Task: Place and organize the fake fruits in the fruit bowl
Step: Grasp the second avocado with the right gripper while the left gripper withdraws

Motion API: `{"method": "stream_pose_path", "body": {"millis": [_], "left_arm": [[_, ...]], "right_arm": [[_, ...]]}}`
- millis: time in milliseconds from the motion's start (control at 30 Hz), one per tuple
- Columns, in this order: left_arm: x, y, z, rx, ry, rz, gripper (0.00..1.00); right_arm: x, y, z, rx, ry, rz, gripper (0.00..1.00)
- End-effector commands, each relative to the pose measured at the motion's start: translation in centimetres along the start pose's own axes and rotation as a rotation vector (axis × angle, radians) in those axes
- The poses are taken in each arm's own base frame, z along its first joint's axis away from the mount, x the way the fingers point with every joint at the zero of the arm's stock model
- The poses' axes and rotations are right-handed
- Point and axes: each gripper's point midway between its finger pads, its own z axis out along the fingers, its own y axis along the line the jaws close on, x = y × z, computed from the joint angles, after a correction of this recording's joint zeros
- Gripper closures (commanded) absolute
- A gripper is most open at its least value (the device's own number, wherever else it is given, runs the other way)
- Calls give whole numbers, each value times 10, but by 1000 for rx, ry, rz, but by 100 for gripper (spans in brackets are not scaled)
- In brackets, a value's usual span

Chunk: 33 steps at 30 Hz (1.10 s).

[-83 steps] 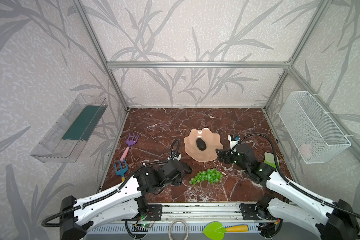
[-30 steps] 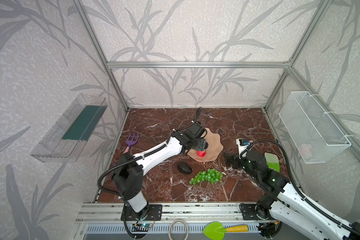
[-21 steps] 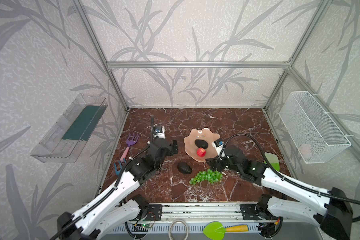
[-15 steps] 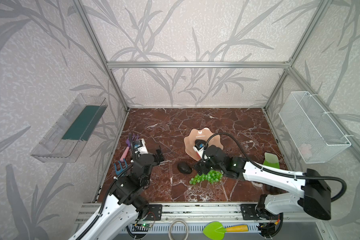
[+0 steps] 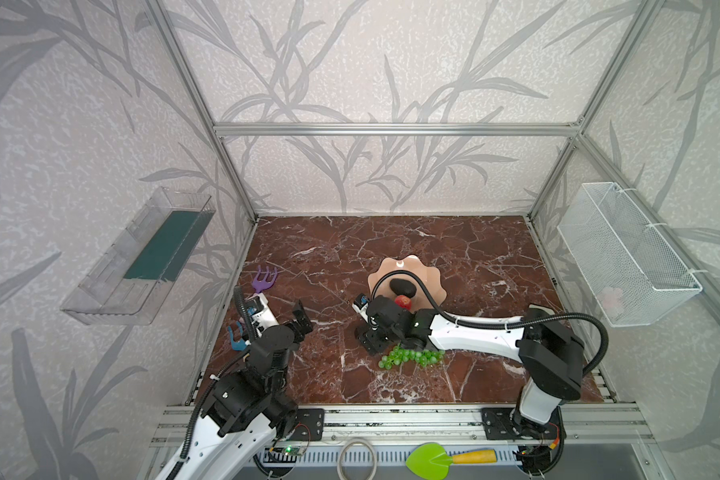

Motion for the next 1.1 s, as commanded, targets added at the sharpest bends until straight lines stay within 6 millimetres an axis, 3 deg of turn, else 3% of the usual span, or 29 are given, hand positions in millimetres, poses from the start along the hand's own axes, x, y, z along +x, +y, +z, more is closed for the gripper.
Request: {"method": "stream_pose_path", "body": {"millis": [0, 167, 400, 600, 700, 800, 867, 1067], "left_arm": [[-5, 6, -1, -37, -13, -10, 0], [-6, 6, -2, -33, -15, -10, 0], [-5, 5, -2, -26, -11, -9, 0], [-5, 4, -1, -26, -13, -6, 0], [-5, 3, 0, -26, -12, -5, 0], [-6, 2, -1, -21, -14, -6, 0], [-6, 1, 0, -16, -13, -7, 0], [-4, -2, 1, -4, -2, -3, 0]], "right_arm": [[-4, -6, 11, 42, 2, 11, 17], [4, -9, 29, 64, 33, 13, 19], [-1, -3, 26, 39, 33, 14, 44], [-21, -1, -17, 17, -60, 37, 55], [-37, -8, -55, 27, -152, 51, 56], [-44, -33, -88, 58, -205, 108, 56], [-46, -67, -106, 112, -240, 169, 56], [-32, -153, -123, 246, -273, 338, 56]]}}
